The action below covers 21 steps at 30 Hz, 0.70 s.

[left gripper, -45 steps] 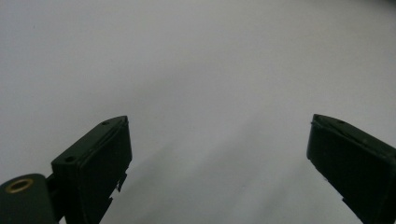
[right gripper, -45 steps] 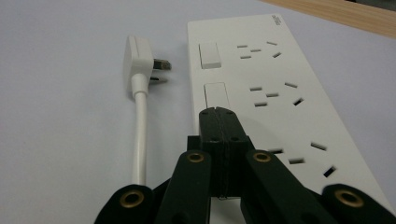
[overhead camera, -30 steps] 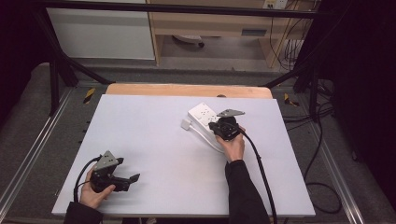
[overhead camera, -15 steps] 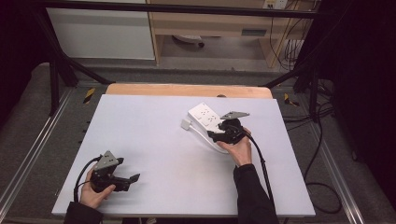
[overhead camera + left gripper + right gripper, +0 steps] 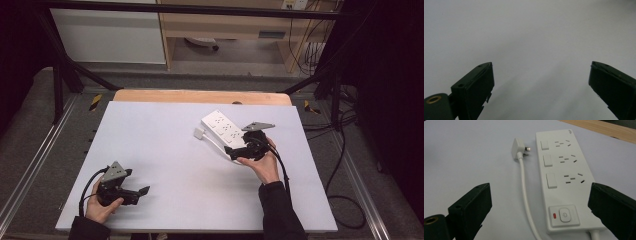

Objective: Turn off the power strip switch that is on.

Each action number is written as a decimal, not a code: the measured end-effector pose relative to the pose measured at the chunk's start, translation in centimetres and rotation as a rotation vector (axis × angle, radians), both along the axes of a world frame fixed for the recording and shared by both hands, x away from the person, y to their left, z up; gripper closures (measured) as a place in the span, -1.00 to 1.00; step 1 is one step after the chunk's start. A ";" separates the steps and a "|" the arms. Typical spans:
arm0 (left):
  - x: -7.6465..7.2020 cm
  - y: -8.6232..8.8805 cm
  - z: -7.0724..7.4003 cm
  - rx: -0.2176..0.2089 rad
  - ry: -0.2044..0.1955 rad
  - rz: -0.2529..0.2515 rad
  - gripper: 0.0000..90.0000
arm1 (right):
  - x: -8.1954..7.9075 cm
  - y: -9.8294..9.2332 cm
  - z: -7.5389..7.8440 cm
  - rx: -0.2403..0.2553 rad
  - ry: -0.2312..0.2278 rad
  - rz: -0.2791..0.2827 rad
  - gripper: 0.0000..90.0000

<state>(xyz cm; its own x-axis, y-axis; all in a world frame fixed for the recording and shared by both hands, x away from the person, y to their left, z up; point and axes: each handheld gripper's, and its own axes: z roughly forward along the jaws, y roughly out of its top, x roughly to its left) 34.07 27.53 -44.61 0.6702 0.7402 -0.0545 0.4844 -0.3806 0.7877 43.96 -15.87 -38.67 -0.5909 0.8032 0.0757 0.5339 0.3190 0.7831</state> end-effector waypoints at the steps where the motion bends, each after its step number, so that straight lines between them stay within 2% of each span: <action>1: 0.0 0.0 0.0 0.000 0.000 0.000 -0.86 | -0.2 -0.2 0.1 0.005 0.003 0.001 -0.91; 10: 0.0 0.0 0.0 0.000 0.002 0.002 -0.87 | -2.3 -1.9 0.4 0.002 -0.006 0.008 -0.97; 21: 0.0 0.0 0.0 0.004 0.005 0.005 -0.89 | -4.5 -4.2 -1.3 0.002 0.019 0.041 -0.98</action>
